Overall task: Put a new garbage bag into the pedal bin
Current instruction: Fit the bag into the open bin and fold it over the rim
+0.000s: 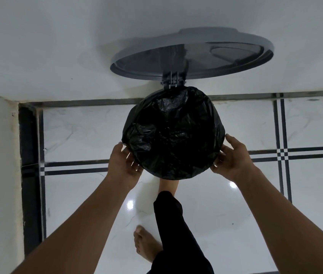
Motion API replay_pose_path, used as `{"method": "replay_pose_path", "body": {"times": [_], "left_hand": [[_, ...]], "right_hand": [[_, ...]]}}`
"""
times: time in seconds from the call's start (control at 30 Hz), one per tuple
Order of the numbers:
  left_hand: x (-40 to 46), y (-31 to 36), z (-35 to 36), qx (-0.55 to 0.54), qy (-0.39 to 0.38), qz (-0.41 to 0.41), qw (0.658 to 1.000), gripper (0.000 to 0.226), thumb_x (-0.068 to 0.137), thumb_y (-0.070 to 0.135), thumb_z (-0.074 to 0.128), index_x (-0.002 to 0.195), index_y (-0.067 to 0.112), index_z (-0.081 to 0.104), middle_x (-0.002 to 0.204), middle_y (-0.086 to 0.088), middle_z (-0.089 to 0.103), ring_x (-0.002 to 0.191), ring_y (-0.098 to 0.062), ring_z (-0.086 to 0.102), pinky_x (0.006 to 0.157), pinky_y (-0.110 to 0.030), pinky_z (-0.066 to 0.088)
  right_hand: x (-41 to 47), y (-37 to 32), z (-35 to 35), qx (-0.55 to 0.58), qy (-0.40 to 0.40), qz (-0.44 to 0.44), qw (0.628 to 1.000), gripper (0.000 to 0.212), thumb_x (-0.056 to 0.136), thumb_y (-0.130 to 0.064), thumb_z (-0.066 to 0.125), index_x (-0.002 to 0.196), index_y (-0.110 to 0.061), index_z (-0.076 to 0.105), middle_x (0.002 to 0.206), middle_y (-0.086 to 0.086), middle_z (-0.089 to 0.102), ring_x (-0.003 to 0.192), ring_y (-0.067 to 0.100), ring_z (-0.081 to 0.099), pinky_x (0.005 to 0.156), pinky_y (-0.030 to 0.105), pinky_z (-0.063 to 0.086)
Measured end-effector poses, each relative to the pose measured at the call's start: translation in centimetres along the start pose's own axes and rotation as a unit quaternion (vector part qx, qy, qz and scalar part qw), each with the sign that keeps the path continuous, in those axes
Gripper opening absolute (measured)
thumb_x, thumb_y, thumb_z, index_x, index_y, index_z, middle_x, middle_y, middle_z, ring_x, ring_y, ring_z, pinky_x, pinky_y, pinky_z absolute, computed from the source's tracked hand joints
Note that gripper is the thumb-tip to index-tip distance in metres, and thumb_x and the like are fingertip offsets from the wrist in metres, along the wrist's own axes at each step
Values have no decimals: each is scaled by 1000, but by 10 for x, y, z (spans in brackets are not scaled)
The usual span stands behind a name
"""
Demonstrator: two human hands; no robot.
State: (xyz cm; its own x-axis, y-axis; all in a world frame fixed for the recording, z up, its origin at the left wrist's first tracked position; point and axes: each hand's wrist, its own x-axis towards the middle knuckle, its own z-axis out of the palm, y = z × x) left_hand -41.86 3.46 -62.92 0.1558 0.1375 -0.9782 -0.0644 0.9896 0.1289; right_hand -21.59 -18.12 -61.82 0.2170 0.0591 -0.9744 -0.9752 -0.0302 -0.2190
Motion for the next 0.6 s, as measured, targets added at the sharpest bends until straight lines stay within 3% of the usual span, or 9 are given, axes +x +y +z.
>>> {"method": "replay_pose_path", "body": {"times": [0.1,0.23,0.3,0.37,0.43,0.5,0.53,0.57,0.6], "left_hand": [[-2,4,6,-3,6,-23,1000,46,100,57,51,121,21,70,121,-9,67,115,-29,65,94,-47,55],[-1,4,5,-23,16,-38,999,56,101,59,48,127,13,67,109,-8,75,103,-27,71,88,-43,57],[0,6,1,-1,22,-32,999,56,101,59,47,130,15,67,113,-7,73,102,-25,68,86,-42,56],[2,13,0,19,22,-36,999,56,100,61,48,128,17,69,127,-7,67,115,-27,65,99,-45,53],[0,17,2,27,15,-40,999,59,100,61,47,129,13,64,132,-8,66,117,-28,65,101,-47,52],[-2,17,9,88,73,21,993,58,99,58,52,133,11,52,129,-7,64,108,-25,64,90,-45,53],[-6,17,15,143,136,95,976,56,97,55,58,135,14,49,124,-6,64,104,-23,63,87,-42,50],[-11,16,20,206,191,198,939,52,95,49,64,132,16,49,115,-3,65,101,-22,62,86,-40,49],[-17,16,28,263,203,305,893,44,94,43,67,127,19,52,106,0,65,96,-19,63,85,-38,50]], "right_hand": [[2,-1,1,-17,7,-5,1000,34,96,-48,59,97,-17,70,90,2,66,82,22,59,83,39,50],[4,2,-1,12,8,-4,1000,41,99,-51,54,109,-15,71,93,1,69,90,20,62,82,38,52],[7,2,-3,21,6,1,1000,48,98,-55,53,110,-13,72,99,4,66,91,22,58,87,39,53],[10,1,-4,6,0,13,1000,54,97,-61,50,111,-14,71,106,6,64,98,24,58,99,46,48],[8,-3,-2,-16,7,21,1000,54,97,-62,47,113,-16,71,107,3,67,104,25,61,104,51,43],[3,-5,9,-63,57,0,996,45,94,-57,52,108,-19,71,104,-1,69,104,23,63,99,46,44],[0,-4,14,-112,107,-55,986,37,88,-52,55,100,-20,69,101,-2,69,101,24,63,91,42,45],[-1,-2,19,-179,175,-151,956,28,83,-46,56,92,-21,65,99,-2,67,98,25,63,82,37,46],[-4,0,25,-237,233,-272,903,20,82,-39,56,88,-22,62,98,-2,64,94,23,61,77,34,45]]}}
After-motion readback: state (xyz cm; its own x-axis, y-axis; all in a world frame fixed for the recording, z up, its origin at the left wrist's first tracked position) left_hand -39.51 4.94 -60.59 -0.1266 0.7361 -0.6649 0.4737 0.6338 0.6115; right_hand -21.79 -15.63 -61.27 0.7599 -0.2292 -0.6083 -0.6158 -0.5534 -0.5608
